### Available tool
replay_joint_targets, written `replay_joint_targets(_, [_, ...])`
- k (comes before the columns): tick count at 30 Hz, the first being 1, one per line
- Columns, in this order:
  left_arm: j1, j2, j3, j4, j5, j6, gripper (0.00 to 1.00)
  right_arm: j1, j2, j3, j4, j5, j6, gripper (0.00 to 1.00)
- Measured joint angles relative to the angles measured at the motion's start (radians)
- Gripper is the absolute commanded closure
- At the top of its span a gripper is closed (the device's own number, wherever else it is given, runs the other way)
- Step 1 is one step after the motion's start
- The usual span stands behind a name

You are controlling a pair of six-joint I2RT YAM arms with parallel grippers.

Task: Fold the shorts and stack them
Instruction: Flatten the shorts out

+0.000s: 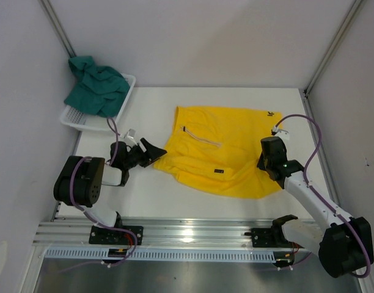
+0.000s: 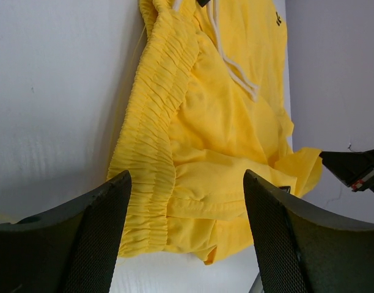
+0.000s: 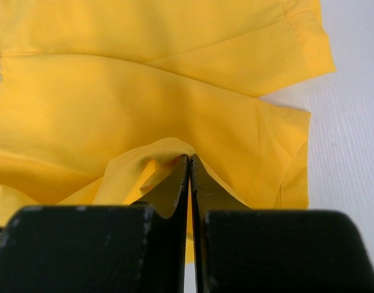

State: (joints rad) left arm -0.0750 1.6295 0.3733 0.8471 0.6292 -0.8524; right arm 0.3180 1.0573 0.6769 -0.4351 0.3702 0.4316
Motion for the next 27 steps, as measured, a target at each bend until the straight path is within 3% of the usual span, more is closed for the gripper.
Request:
replay_joint_targets(13, [-0.002,-0.230,0.015,-0.293,-0.174,0.182,0.24,-0.002,-0.003,-0.008,0.003,-0.004,-0.001,1.00])
replay_joint_targets(21, [-0.002,-0.150,0.052,-0.410,-0.173,0.214,0.25,-0.002,-0.003,-0.008,0.004,-0.013,-0.001,1.00])
replay_joint_targets(27, [-0.002,-0.100,0.085,-0.404,-0.129,0.224,0.30,-0.002,-0.003,-0.009,0.006,-0.020,-0.002,1.00])
